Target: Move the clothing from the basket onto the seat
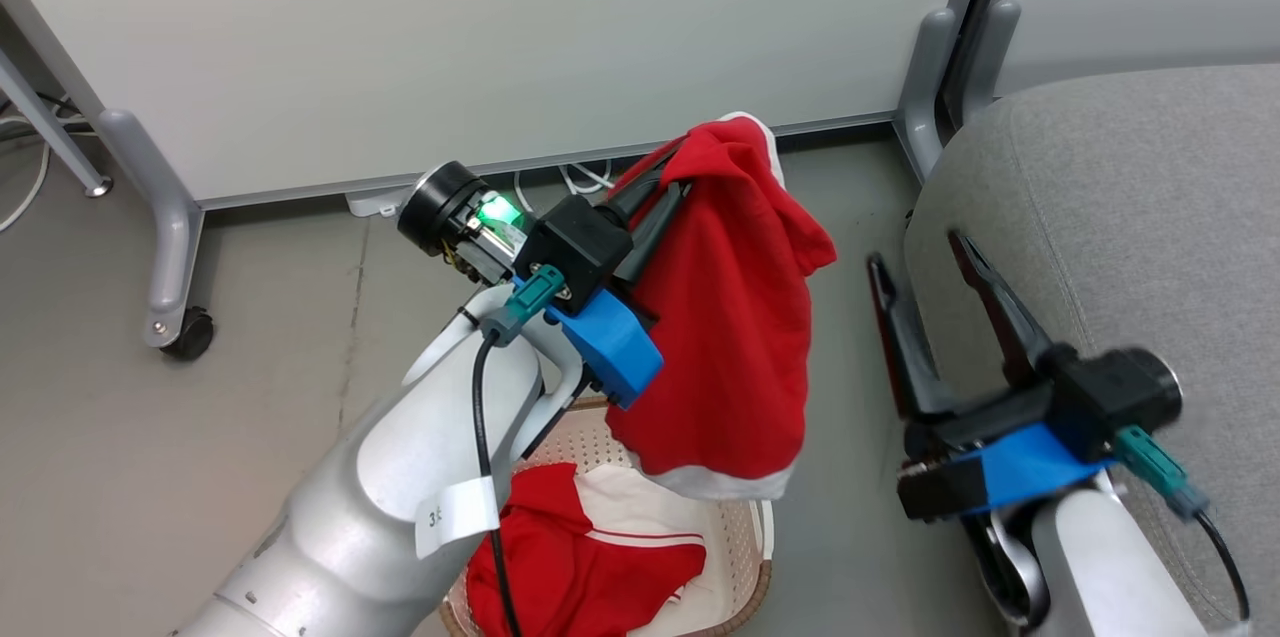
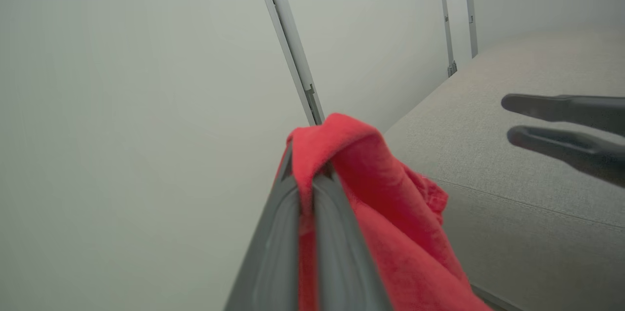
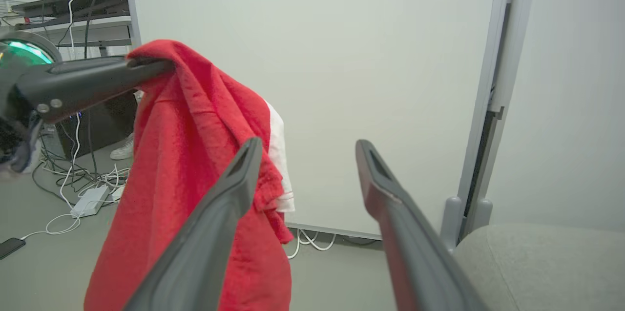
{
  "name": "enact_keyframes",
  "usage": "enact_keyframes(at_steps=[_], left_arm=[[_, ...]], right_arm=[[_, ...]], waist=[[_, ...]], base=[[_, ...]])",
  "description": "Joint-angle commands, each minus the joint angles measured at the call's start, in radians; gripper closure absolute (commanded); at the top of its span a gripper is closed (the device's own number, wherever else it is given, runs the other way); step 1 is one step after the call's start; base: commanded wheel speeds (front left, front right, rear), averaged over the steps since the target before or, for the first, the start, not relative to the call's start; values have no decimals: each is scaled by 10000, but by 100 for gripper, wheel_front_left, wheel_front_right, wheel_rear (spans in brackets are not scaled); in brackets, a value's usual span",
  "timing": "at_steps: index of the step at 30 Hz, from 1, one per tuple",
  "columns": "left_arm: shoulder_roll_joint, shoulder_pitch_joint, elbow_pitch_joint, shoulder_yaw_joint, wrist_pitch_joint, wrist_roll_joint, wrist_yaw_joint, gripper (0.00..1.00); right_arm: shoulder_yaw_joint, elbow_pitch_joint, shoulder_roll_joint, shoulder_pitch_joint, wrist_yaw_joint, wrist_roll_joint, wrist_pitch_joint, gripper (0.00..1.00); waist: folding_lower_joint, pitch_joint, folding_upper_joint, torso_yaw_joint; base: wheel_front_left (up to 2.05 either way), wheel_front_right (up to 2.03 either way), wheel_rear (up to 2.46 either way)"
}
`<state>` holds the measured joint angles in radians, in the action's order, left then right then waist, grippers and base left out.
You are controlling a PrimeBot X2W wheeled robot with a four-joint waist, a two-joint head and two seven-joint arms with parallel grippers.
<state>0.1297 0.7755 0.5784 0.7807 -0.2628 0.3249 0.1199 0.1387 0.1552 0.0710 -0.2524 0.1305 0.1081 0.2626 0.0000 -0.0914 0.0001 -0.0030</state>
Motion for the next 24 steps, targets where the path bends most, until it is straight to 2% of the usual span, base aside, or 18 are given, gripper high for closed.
enact_keyframes(at_steps=[1,8,13,24], left_arm=[[-28,-8,-55,-70,-30,-57,39,100],[-212,126,-79,26,-29,-176,70,100],[-335,176,-131,142,-30,-223,98,100],[-509,281,-307,282,-29,-297,96,100]], right_arm=[[288,35,162,-346,4,41,37,0],[1558,563,599,-1649,3,40,37,0],[2186,1409,756,-2394,3,-83,35,0],[2890,3713,665,-3459,3,-99,35,0]], waist=[[0,-38,-1,30],[0,-166,-1,249],[0,-185,-1,429],[0,-328,-1,663]], base=[[0,0,0],[0,0,0],[0,0,0],[0,0,0]])
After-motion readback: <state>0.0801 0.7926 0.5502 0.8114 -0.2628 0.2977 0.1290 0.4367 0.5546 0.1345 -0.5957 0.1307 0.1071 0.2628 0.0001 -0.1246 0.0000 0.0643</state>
